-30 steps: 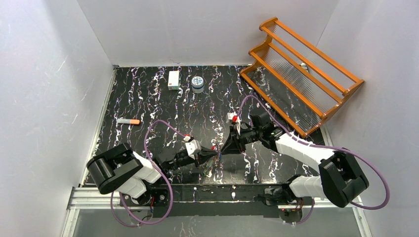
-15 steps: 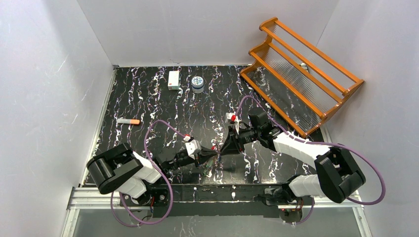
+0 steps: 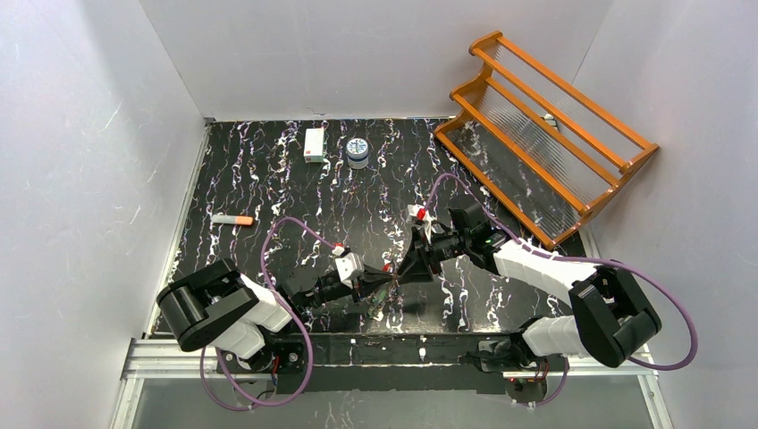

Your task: Put the keys on the keyring

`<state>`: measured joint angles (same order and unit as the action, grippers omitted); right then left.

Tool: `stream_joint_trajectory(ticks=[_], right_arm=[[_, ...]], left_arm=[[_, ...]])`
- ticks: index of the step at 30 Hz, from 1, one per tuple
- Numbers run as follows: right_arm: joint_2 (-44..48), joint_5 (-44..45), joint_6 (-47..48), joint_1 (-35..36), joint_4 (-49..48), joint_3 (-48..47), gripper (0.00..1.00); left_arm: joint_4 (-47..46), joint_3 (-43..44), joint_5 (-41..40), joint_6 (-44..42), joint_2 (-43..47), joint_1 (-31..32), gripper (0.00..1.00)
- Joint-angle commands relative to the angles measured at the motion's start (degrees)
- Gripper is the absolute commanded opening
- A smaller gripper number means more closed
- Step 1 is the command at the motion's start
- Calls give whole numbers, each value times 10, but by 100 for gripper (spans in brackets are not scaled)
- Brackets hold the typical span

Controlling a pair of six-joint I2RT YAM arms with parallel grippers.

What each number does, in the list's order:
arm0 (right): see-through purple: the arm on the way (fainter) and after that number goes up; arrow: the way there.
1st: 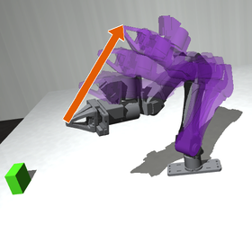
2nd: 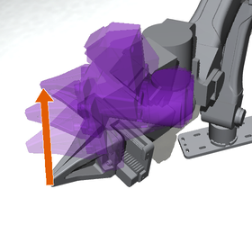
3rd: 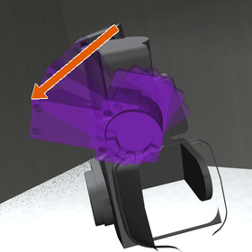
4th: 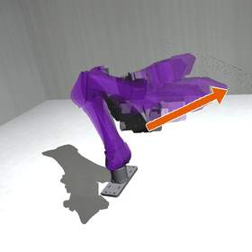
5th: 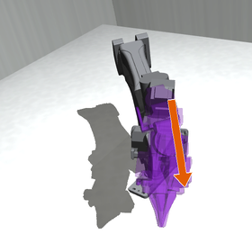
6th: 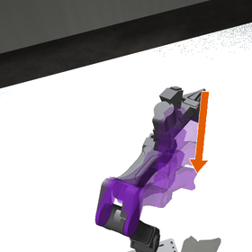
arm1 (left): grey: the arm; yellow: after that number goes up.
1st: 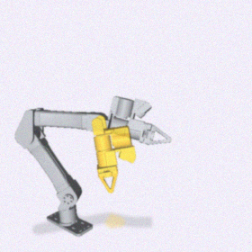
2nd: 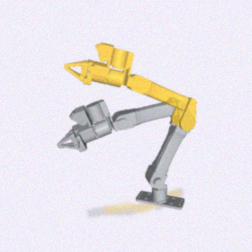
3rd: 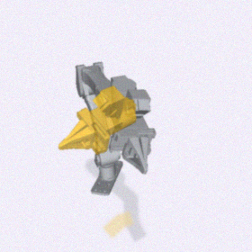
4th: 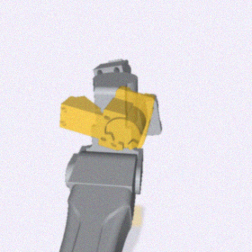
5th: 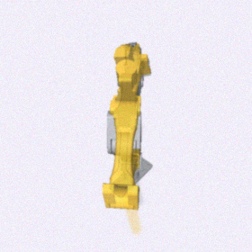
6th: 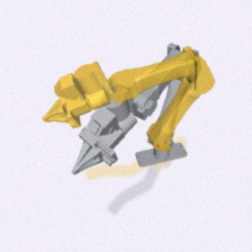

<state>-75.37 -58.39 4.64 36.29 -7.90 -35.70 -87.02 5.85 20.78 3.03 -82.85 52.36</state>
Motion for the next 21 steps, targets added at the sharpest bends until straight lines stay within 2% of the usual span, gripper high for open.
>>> stream_joint_trajectory(ticks=[1,5,6,10,14,21], right_arm=[[1,-2,2,4,-19,1,44],[-2,2,4,7,-19,1,48],[-2,4,4,7,-17,0,45],[-11,6,20,7,9,-9,18],[-19,7,32,7,29,-14,2],[-14,31,55,7,58,-14,1]], left_arm=[[-113,10,2,-6,4,3,0],[-113,9,1,-6,6,2,0],[-113,9,1,-6,6,2,0],[-113,7,0,-7,6,2,0],[-113,7,-2,-7,8,2,0],[-113,3,-11,-9,15,2,0]])
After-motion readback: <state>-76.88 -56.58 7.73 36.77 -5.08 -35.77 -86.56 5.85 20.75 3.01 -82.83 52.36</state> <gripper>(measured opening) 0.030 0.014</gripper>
